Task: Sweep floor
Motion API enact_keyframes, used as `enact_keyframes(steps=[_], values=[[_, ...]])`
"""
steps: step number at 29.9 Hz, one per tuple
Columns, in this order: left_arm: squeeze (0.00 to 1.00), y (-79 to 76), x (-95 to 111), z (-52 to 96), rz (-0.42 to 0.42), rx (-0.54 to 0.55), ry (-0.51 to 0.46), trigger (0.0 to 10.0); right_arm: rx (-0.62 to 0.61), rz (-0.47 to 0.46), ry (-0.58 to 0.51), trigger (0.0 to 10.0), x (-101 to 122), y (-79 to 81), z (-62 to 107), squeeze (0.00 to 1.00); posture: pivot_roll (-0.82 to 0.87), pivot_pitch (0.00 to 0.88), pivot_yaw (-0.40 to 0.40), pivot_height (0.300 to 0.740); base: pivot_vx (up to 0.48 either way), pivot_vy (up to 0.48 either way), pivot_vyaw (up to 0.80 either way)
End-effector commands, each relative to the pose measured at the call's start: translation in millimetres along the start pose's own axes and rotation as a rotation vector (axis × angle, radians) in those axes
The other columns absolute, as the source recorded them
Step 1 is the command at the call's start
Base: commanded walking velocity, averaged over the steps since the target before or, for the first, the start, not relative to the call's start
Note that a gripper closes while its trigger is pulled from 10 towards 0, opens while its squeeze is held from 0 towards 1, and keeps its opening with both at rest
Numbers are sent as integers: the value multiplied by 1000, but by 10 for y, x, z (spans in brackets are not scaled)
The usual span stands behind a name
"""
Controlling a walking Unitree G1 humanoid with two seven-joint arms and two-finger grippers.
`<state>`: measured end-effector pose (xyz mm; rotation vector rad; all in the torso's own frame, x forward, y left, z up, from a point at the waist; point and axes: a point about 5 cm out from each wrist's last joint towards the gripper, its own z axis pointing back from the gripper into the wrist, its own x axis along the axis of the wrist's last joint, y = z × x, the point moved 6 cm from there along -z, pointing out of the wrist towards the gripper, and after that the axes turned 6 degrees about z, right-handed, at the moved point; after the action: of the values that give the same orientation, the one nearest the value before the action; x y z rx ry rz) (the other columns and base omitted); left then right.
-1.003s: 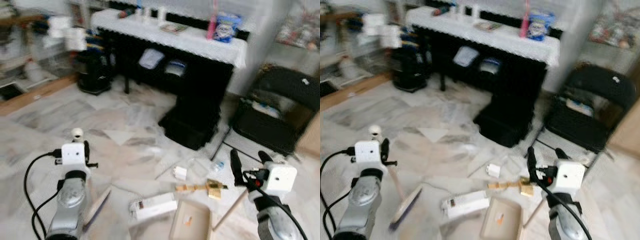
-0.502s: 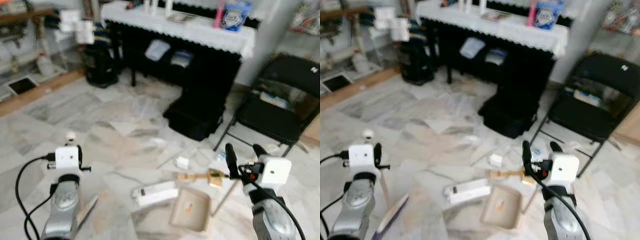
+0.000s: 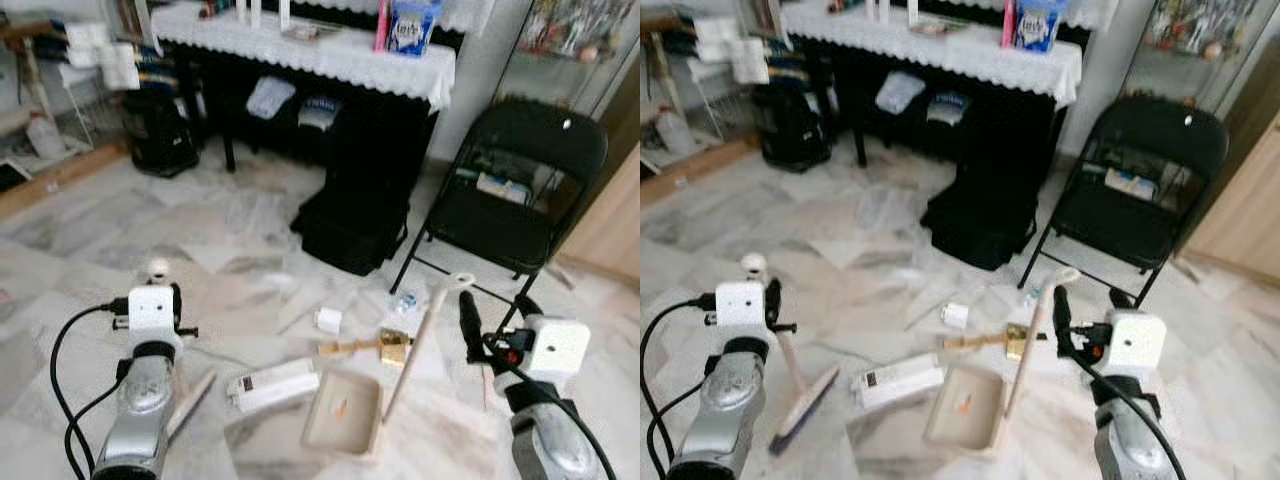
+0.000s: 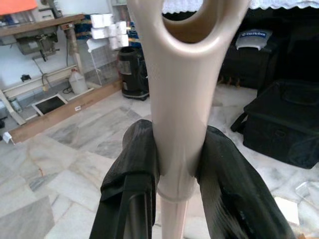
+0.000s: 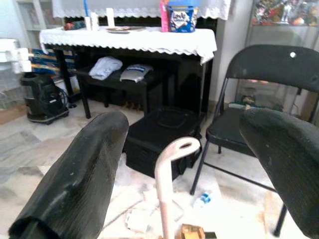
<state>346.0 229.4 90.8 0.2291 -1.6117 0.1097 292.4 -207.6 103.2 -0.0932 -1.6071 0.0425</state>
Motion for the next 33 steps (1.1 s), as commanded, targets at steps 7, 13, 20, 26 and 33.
enact_keyframes(steps=[7, 13, 20, 26, 33], values=[[0, -37, 73, -23, 25, -13, -27, 10000, 113, -81, 106, 10000, -251, 206, -46, 0, -77, 9, -74, 740, 0, 0, 0], [0, -69, 59, -13, 21, -27, -21, 10000, 79, -63, 163, 10000, -437, 161, -40, 0, -74, 11, -73, 740, 0, 0, 0], [0, -80, 48, -26, -11, -33, -12, 10000, 91, -64, 150, 10000, -429, 155, -67, 0, -75, 13, -69, 740, 0, -111, 0], [0, -77, 51, -32, -5, -29, -12, 10000, 102, -53, 132, 10000, -402, 178, -64, 0, -74, 14, -68, 740, 0, -448, 0], [0, -74, 50, -28, 1, -28, -13, 10000, 112, -53, 131, 10000, -410, 201, -58, 0, -71, 13, -69, 740, 0, -106, 0]])
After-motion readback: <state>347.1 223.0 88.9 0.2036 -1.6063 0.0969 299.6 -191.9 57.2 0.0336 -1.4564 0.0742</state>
